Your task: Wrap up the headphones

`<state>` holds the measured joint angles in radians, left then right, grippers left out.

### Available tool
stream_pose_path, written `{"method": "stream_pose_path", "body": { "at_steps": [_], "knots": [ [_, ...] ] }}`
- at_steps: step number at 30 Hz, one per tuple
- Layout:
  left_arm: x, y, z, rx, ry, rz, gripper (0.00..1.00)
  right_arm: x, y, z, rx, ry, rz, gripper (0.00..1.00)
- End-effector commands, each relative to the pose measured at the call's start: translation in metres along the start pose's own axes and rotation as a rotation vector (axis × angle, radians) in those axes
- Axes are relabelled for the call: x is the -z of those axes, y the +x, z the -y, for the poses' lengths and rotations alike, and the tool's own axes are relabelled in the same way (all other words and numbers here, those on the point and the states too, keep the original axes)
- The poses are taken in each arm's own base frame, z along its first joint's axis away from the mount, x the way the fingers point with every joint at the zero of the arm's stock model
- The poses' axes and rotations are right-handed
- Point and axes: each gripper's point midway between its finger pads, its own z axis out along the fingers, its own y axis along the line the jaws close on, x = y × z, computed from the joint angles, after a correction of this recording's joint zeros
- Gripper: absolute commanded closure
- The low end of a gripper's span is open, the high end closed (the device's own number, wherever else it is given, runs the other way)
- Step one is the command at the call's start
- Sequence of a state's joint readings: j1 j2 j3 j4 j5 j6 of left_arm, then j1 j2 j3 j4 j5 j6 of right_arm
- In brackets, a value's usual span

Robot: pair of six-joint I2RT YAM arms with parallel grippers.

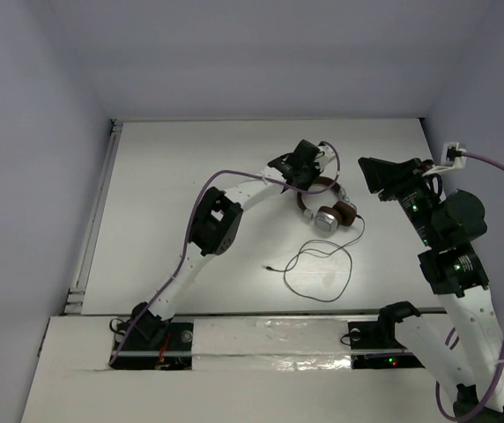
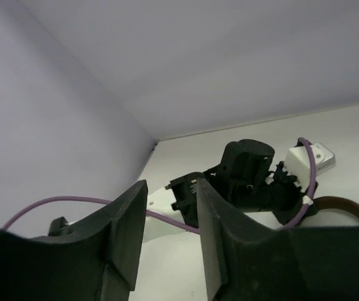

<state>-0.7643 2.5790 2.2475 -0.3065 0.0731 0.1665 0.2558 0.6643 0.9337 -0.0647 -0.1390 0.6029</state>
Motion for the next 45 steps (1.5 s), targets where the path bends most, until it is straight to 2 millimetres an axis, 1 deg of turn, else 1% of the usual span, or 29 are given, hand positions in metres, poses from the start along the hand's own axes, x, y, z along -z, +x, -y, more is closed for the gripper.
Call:
{"method": "stream_pose_path", "body": {
  "at_steps": [1, 2, 4, 5, 6, 8, 9, 11, 12, 13, 14, 15, 16, 17, 18, 20, 21, 23, 24, 25, 26, 27, 29, 30, 32, 33, 38, 43, 45],
  "knots": [
    [0.009, 0.004, -0.005, 0.021, -0.040, -0.001, 1.00, -0.002, -0.006, -0.007, 0.003, -0.034, 0.031, 0.60],
    [0.016, -0.004, -0.011, 0.037, -0.049, 0.022, 1.00, -0.003, -0.004, -0.006, 0.002, -0.032, 0.025, 0.82],
    [0.045, -0.032, -0.021, 0.057, -0.074, 0.088, 1.00, -0.003, 0.000, -0.004, -0.010, -0.033, 0.012, 0.98],
    [0.057, -0.043, -0.022, 0.073, -0.080, 0.115, 1.00, -0.005, -0.002, -0.007, -0.010, -0.054, 0.030, 1.00],
    [0.084, -0.066, -0.039, 0.098, -0.103, 0.173, 1.00, -0.005, 0.000, -0.009, -0.019, -0.069, 0.021, 1.00],
    [0.114, -0.088, -0.051, 0.144, -0.110, 0.236, 1.00, -0.010, 0.003, -0.010, -0.027, -0.081, 0.012, 1.00],
    [0.145, -0.109, -0.070, 0.173, -0.134, 0.297, 1.00, -0.011, 0.004, -0.013, -0.033, -0.095, 0.002, 1.00],
    [0.177, -0.126, -0.085, 0.215, -0.138, 0.355, 1.00, -0.013, 0.003, -0.015, -0.034, -0.107, 0.007, 1.00],
    [0.207, -0.140, -0.089, 0.254, -0.122, 0.408, 1.00, -0.016, 0.003, -0.014, -0.034, -0.104, 0.005, 1.00],
    [0.224, -0.145, -0.103, 0.277, -0.134, 0.437, 1.00, -0.016, 0.003, -0.014, -0.034, -0.106, 0.008, 1.00],
    [0.241, -0.151, -0.108, 0.288, -0.143, 0.467, 1.00, -0.017, 0.001, -0.015, -0.032, -0.113, 0.017, 0.97],
    [0.271, -0.163, -0.111, 0.316, -0.141, 0.523, 1.00, -0.020, 0.004, -0.013, -0.033, -0.111, 0.007, 0.93],
    [0.286, -0.170, -0.115, 0.331, -0.130, 0.558, 1.00, -0.021, 0.005, -0.013, -0.029, -0.114, 0.004, 0.86],
    [0.303, -0.174, -0.124, 0.346, -0.129, 0.584, 1.00, -0.023, 0.005, -0.014, -0.020, -0.123, 0.004, 0.66],
    [0.329, -0.187, -0.127, 0.350, -0.131, 0.634, 1.00, -0.024, 0.007, -0.012, -0.007, -0.122, -0.002, 0.56],
    [0.353, -0.188, -0.139, 0.383, -0.148, 0.645, 1.00, -0.030, 0.012, -0.005, 0.008, -0.100, -0.013, 0.41],
    [0.377, -0.196, -0.140, 0.384, -0.144, 0.682, 1.00, -0.032, 0.012, 0.000, 0.027, -0.081, -0.007, 0.33],
    [0.401, -0.197, -0.141, 0.408, -0.134, 0.708, 1.00, -0.039, 0.021, 0.013, 0.033, -0.042, -0.019, 0.26],
    [0.425, -0.198, -0.145, 0.412, -0.141, 0.744, 1.00, -0.042, 0.024, 0.017, 0.049, -0.039, -0.026, 0.24],
    [0.436, -0.199, -0.145, 0.417, -0.140, 0.759, 1.00, -0.045, 0.028, 0.017, 0.055, -0.050, -0.035, 0.23],
    [0.448, -0.199, -0.146, 0.427, -0.145, 0.774, 1.00, -0.052, 0.039, 0.021, 0.059, -0.059, -0.072, 0.22],
    [0.470, -0.203, -0.148, 0.423, -0.161, 0.810, 1.00, -0.053, 0.051, 0.013, 0.072, -0.126, -0.128, 0.22],
    [0.485, -0.201, -0.149, 0.440, -0.173, 0.817, 1.00, -0.062, 0.071, 0.010, 0.067, -0.200, -0.193, 0.20],
    [0.497, -0.203, -0.145, 0.443, -0.167, 0.837, 1.00, -0.058, 0.083, -0.001, 0.060, -0.284, -0.253, 0.20],
    [0.508, -0.203, -0.145, 0.455, -0.162, 0.859, 1.00, -0.059, 0.088, -0.010, 0.053, -0.359, -0.264, 0.18],
    [0.514, -0.204, -0.142, 0.463, -0.150, 0.872, 1.00, -0.056, 0.098, -0.013, 0.046, -0.390, -0.294, 0.18],
    [0.528, -0.210, -0.139, 0.490, -0.096, 0.900, 1.00, -0.048, 0.115, -0.026, 0.076, -0.501, -0.302, 0.18],
    [0.533, -0.214, -0.139, 0.508, -0.053, 0.918, 1.00, -0.052, 0.158, -0.026, 0.085, -0.495, -0.374, 0.19],
    [0.531, -0.209, -0.136, 0.524, -0.023, 0.913, 1.00, -0.065, 0.169, -0.012, 0.101, -0.435, -0.376, 0.19]
  ]
}}
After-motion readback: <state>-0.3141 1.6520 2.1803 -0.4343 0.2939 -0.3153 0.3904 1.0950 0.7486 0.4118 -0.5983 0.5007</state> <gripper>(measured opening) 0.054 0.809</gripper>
